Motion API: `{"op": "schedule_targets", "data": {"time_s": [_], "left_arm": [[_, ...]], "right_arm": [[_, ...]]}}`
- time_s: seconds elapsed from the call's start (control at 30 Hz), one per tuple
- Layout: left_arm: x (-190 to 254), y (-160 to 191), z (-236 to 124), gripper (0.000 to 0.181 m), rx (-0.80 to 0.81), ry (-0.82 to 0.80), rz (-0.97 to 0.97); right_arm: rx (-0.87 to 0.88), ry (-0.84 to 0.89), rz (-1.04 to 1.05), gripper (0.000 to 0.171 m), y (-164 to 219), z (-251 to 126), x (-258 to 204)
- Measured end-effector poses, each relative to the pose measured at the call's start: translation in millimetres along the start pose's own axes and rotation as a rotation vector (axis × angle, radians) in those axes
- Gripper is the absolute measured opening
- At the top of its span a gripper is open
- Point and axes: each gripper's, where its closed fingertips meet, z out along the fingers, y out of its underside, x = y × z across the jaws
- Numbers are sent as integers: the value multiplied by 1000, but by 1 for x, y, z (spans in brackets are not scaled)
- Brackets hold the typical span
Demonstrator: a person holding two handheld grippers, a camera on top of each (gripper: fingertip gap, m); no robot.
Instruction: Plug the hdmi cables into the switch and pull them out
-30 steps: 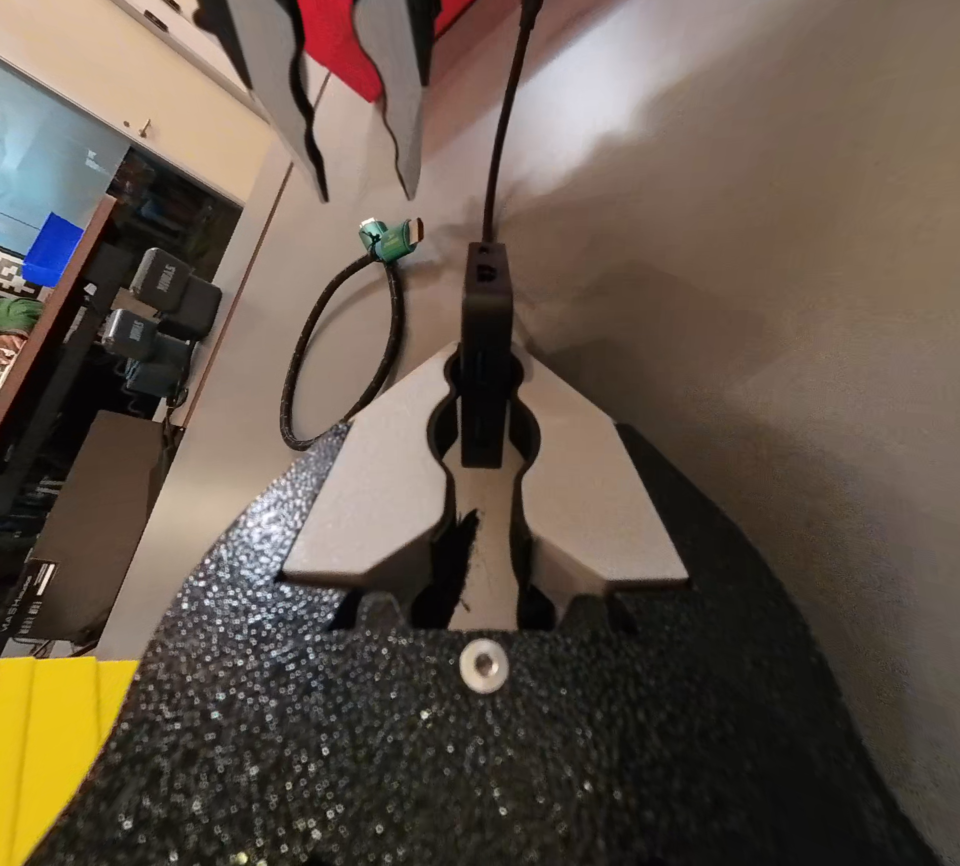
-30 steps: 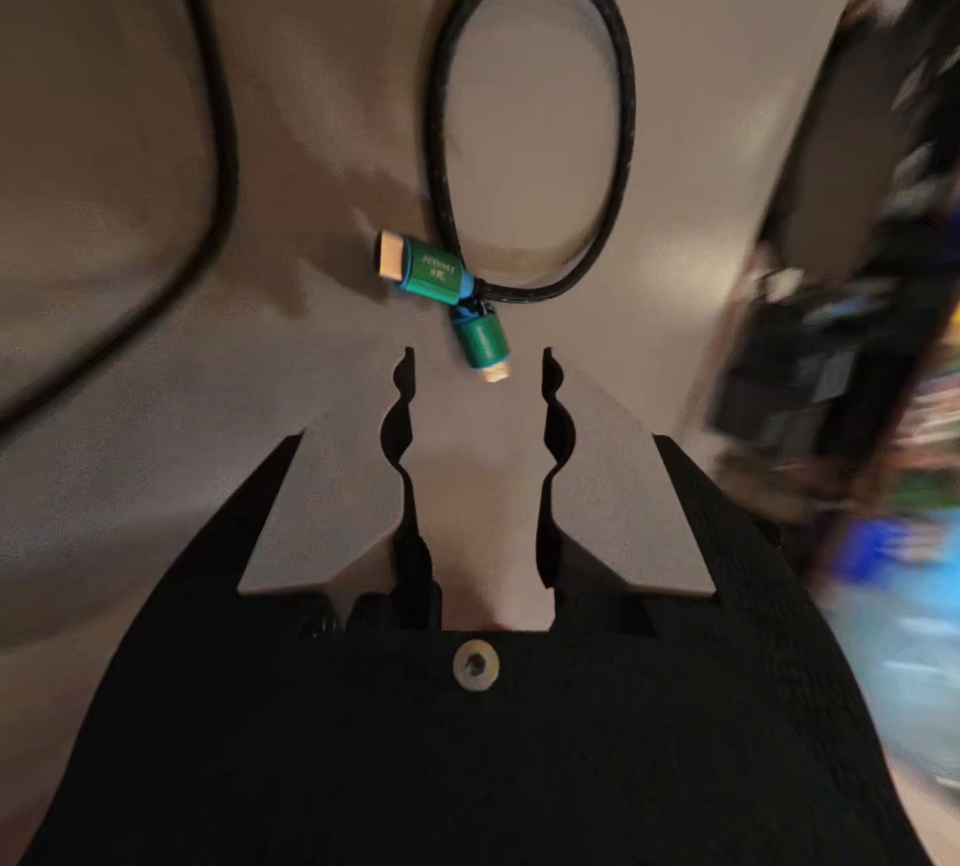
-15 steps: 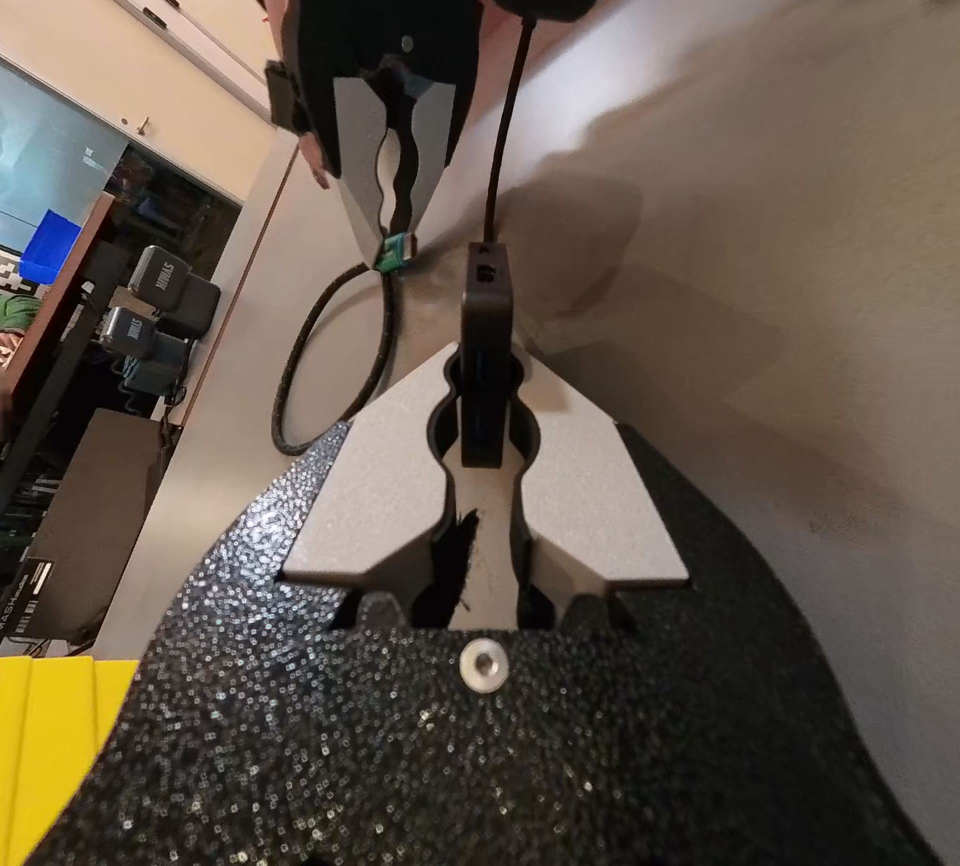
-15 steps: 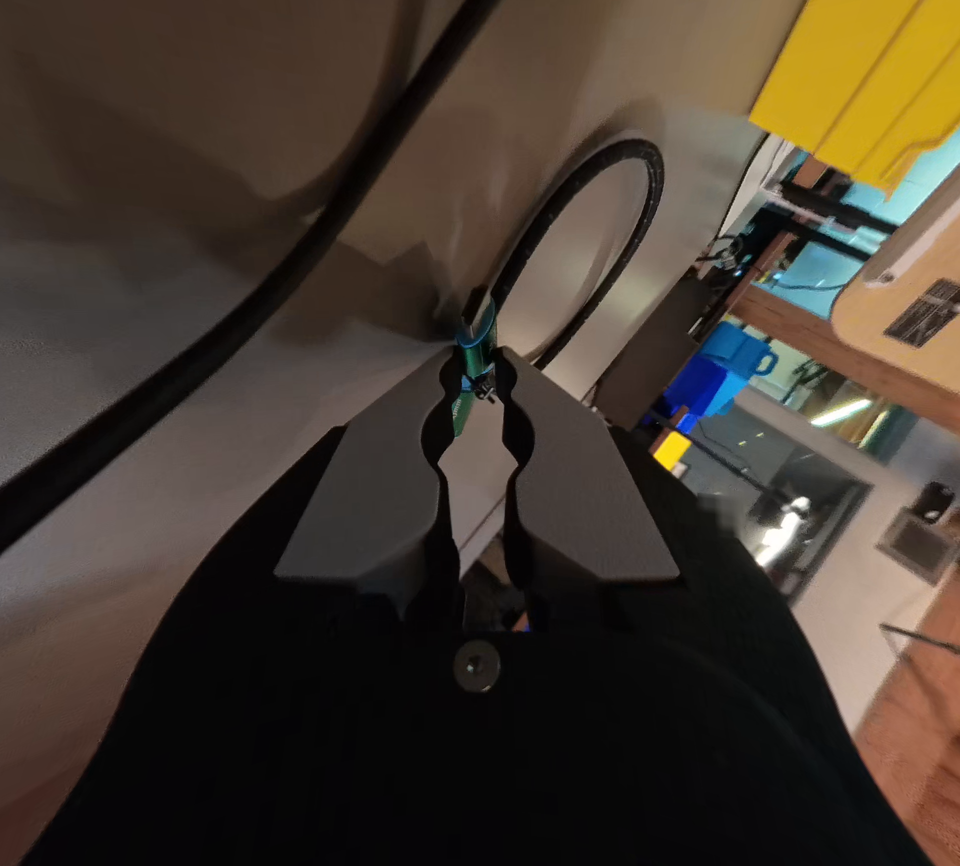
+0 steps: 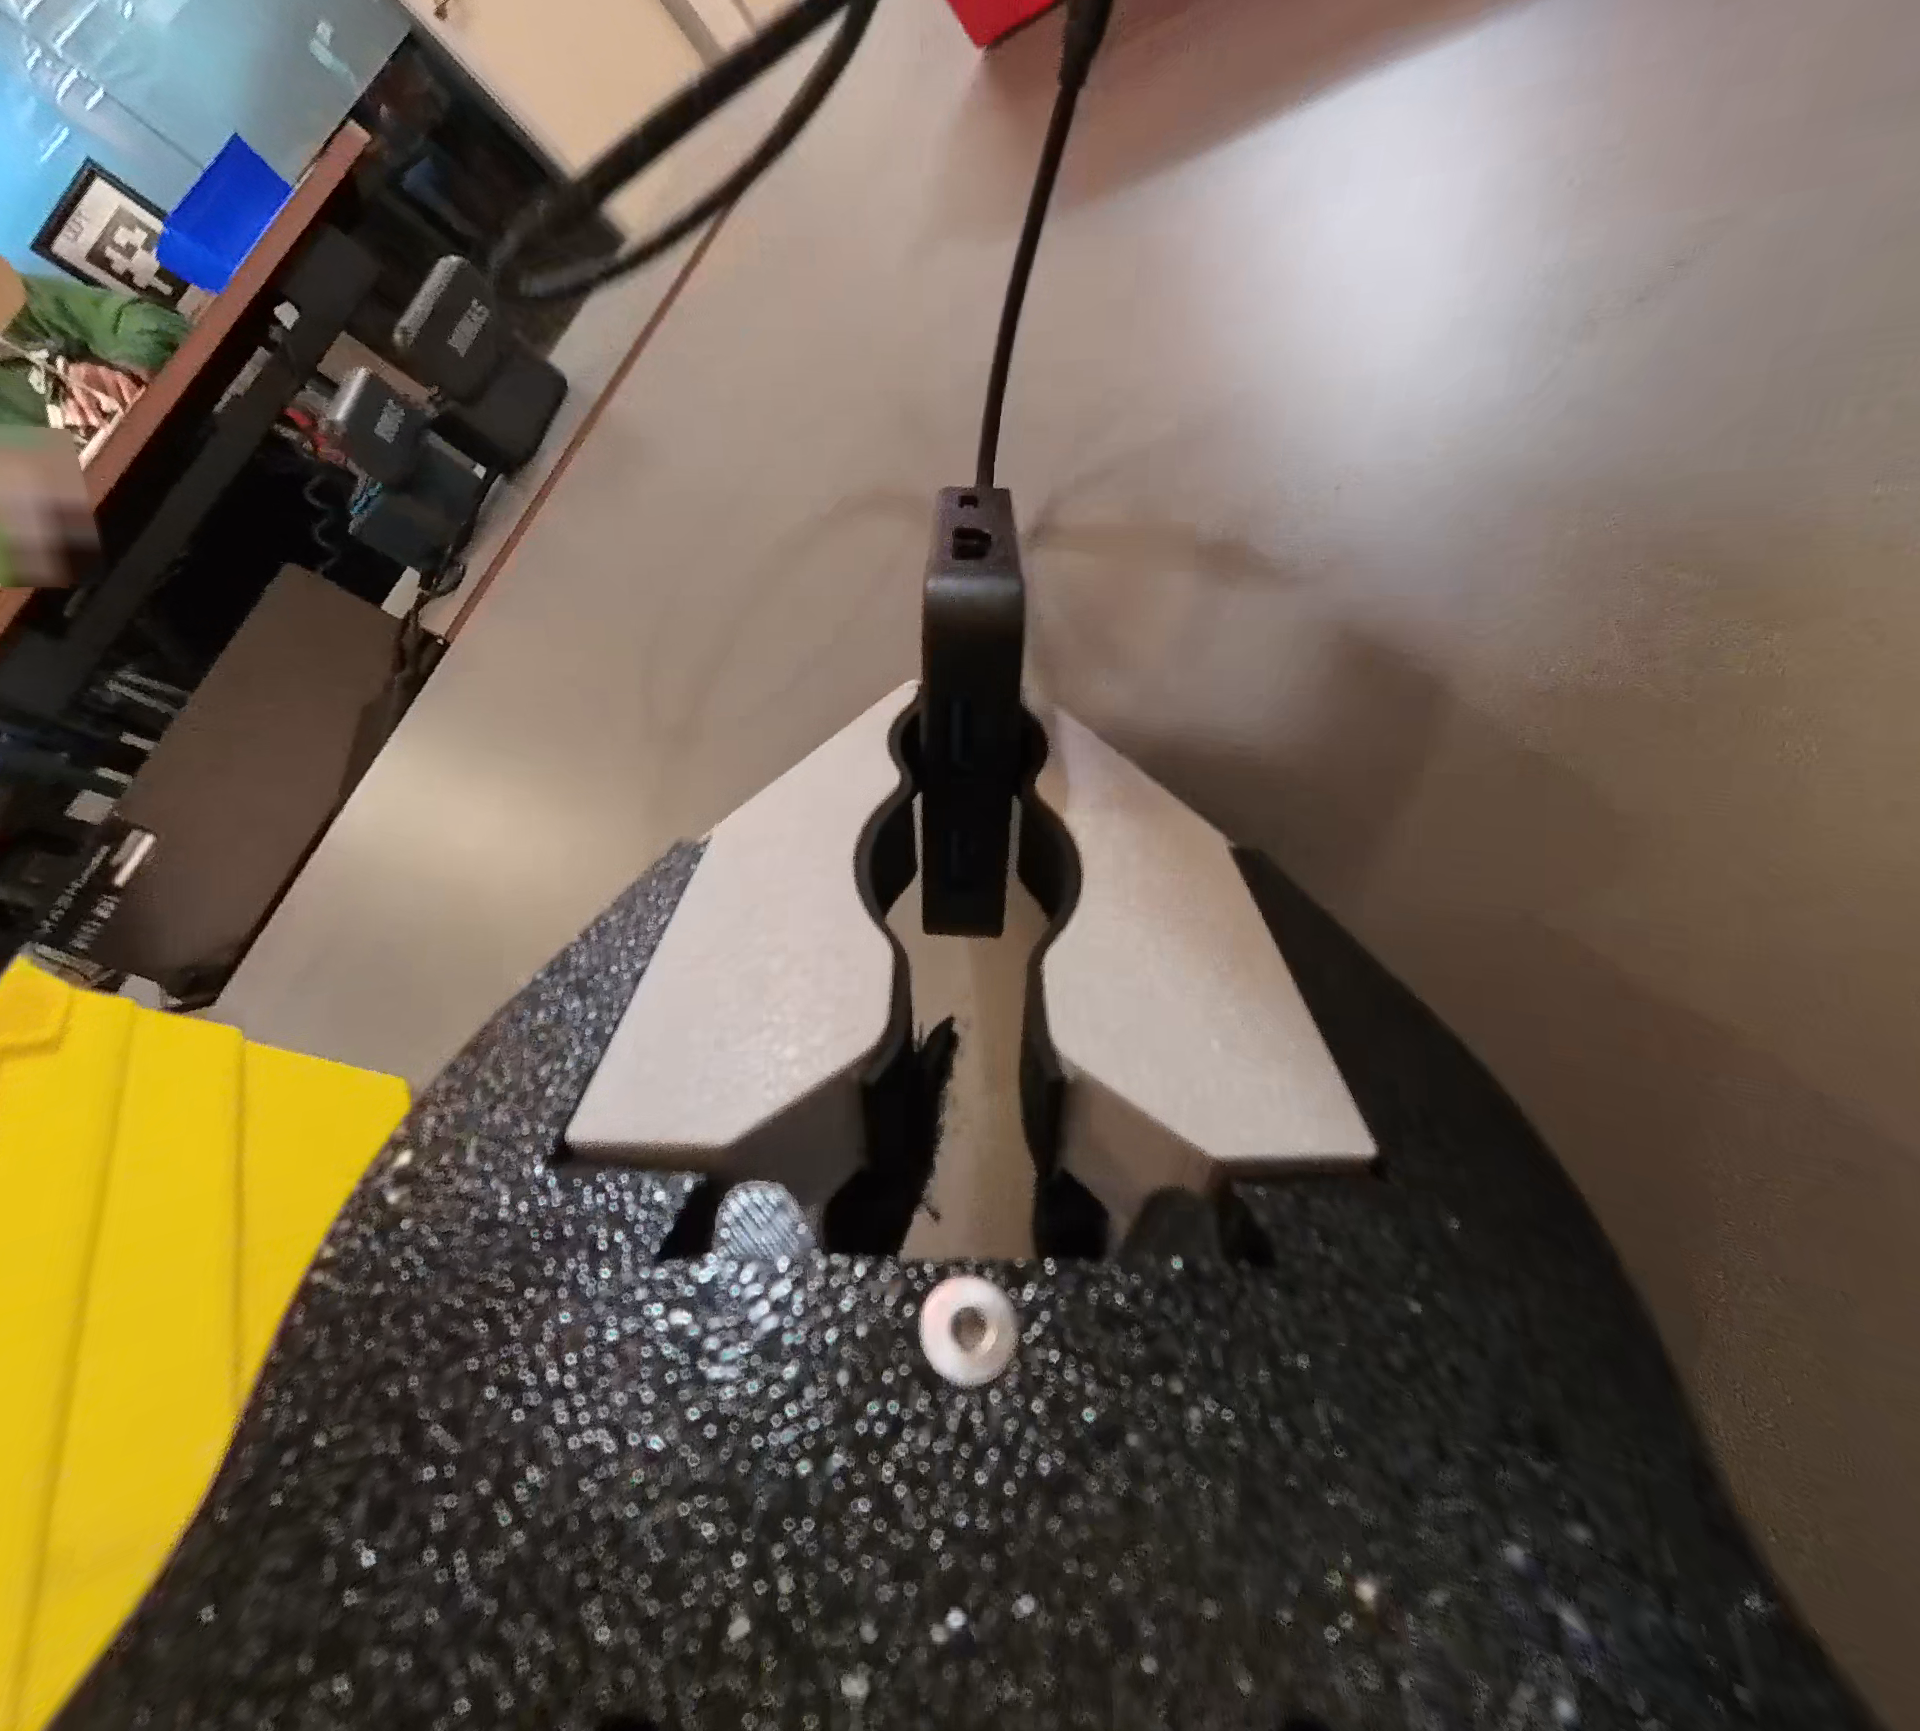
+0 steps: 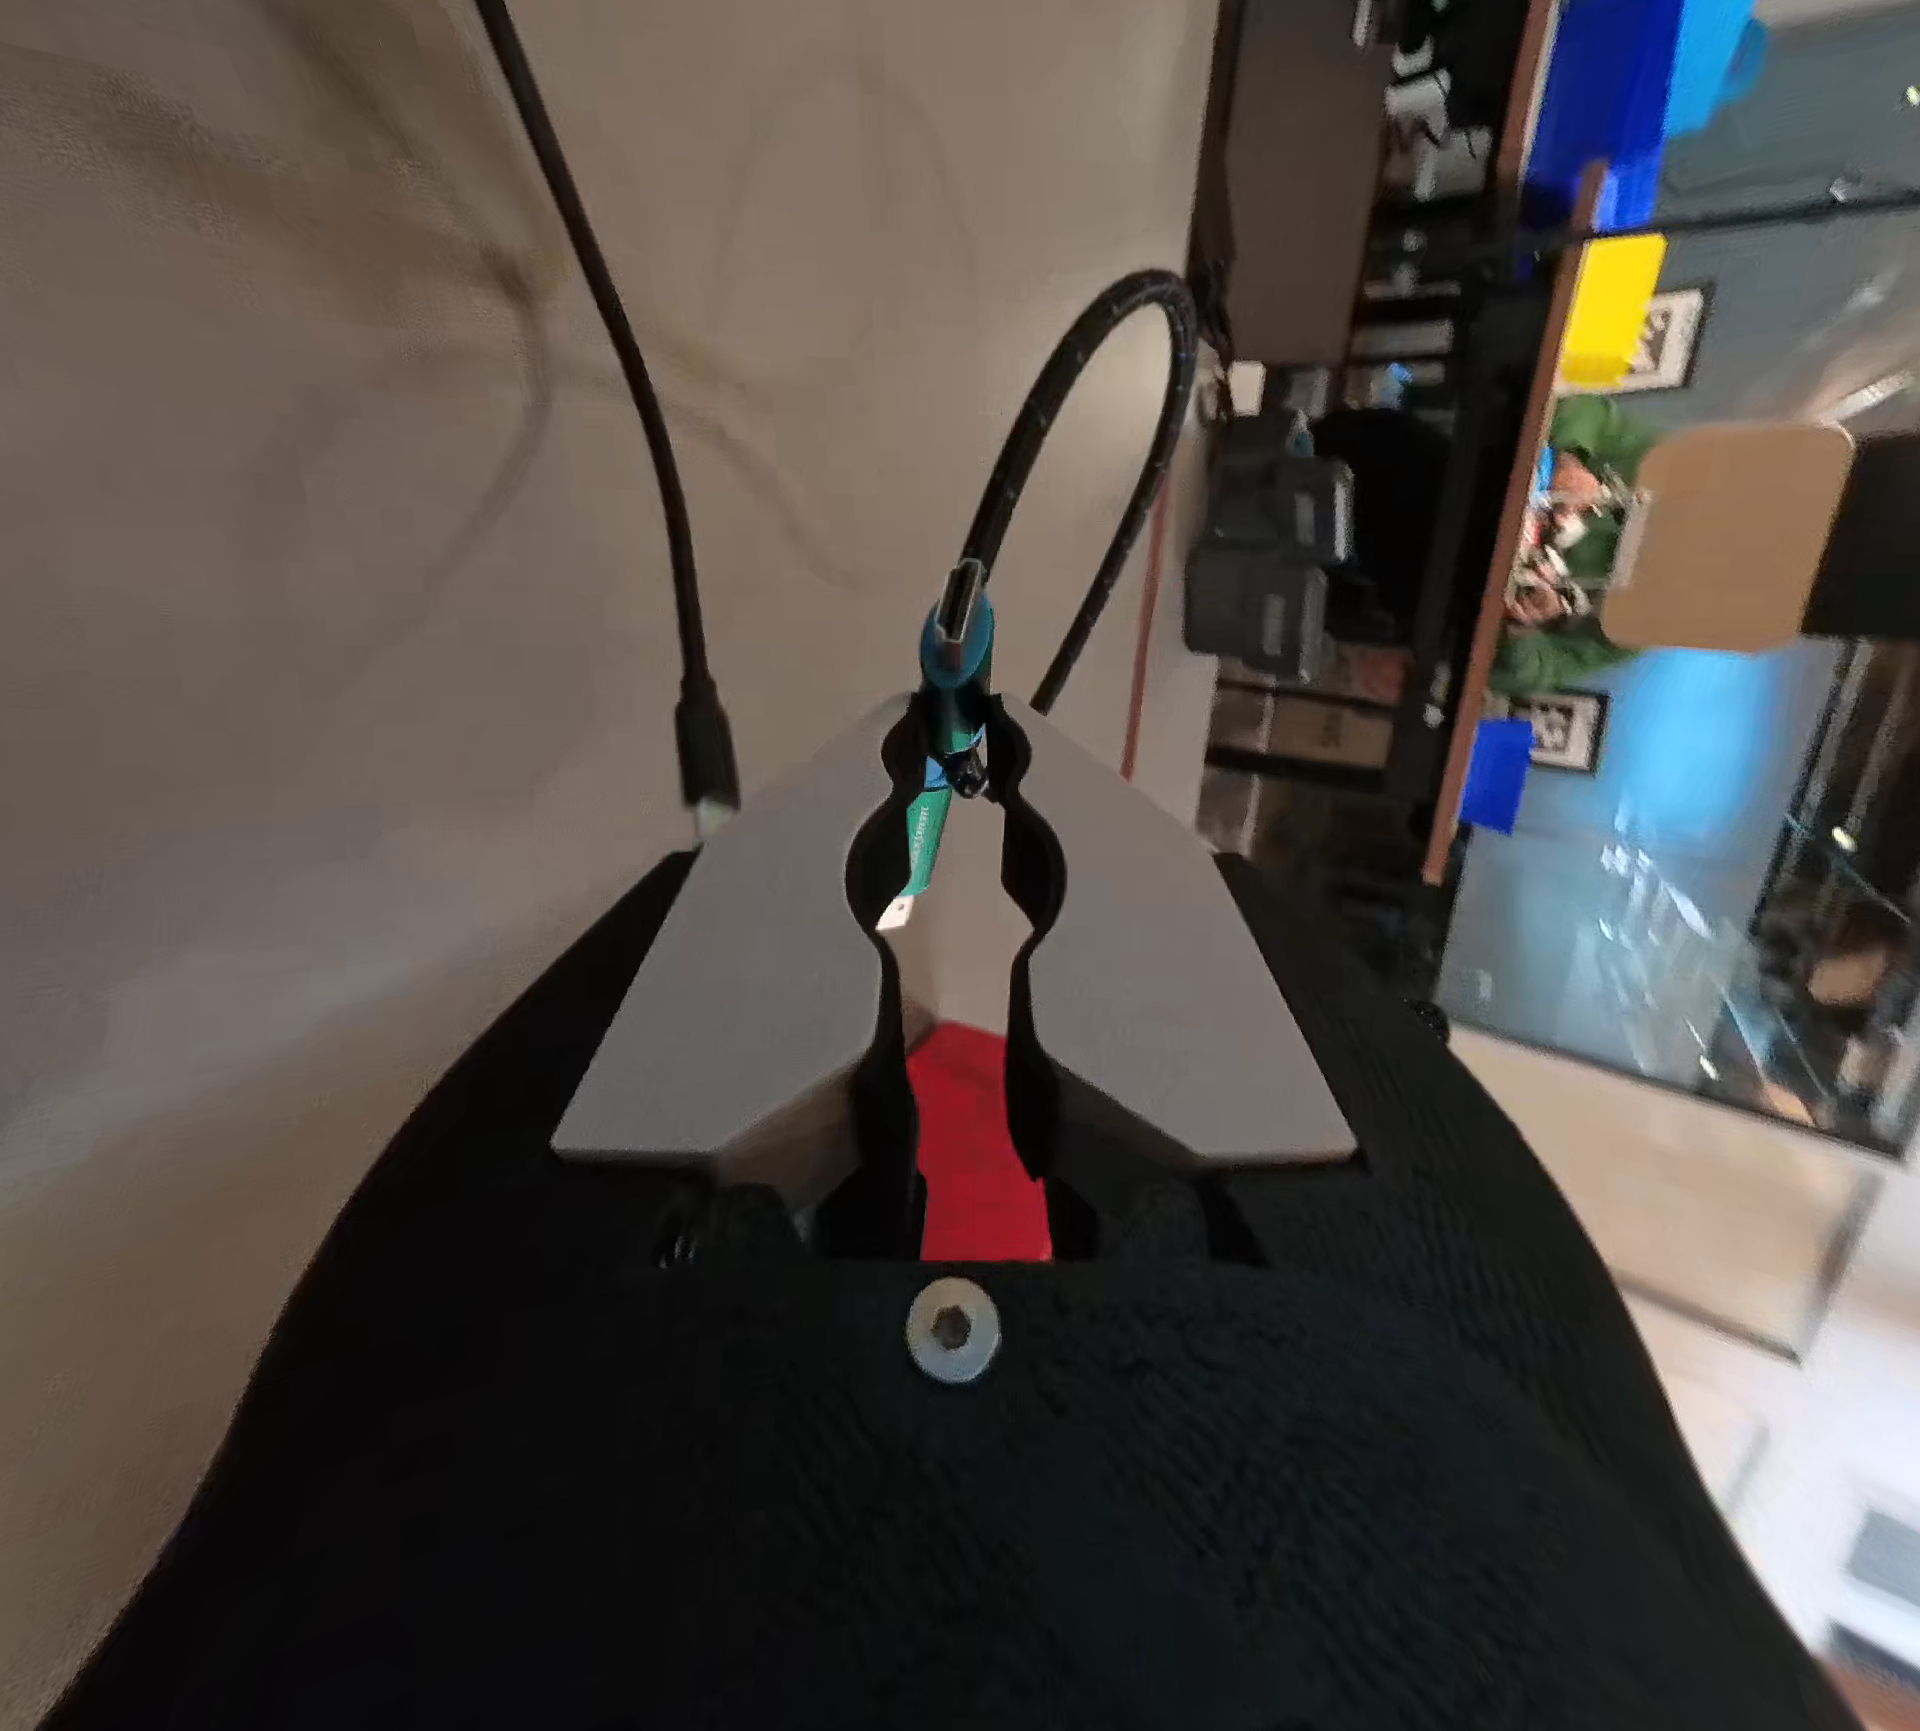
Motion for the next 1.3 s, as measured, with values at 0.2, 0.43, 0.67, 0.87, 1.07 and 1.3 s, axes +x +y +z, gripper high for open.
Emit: {"op": "schedule_targets", "data": {"time_s": [0.2,0.43,0.67,0.87,1.07,1.3], "left_arm": [[-8,4,0,11,-16,-32,-22],[-13,10,0,11,-48,-59,-36],[-17,14,1,11,-77,-94,-5],[-14,13,2,11,-93,-112,79],[-21,17,1,11,-105,-137,94],[-36,20,-3,12,-152,-254,304]], "right_arm": [[-251,176,-22,9,13,-55,13],[-382,138,28,9,16,-83,-28],[-497,16,79,9,24,-66,-101],[-423,-43,224,11,4,-45,-129],[-125,-263,351,36,-30,-44,-143],[188,-606,295,33,-23,-54,-142]]}}
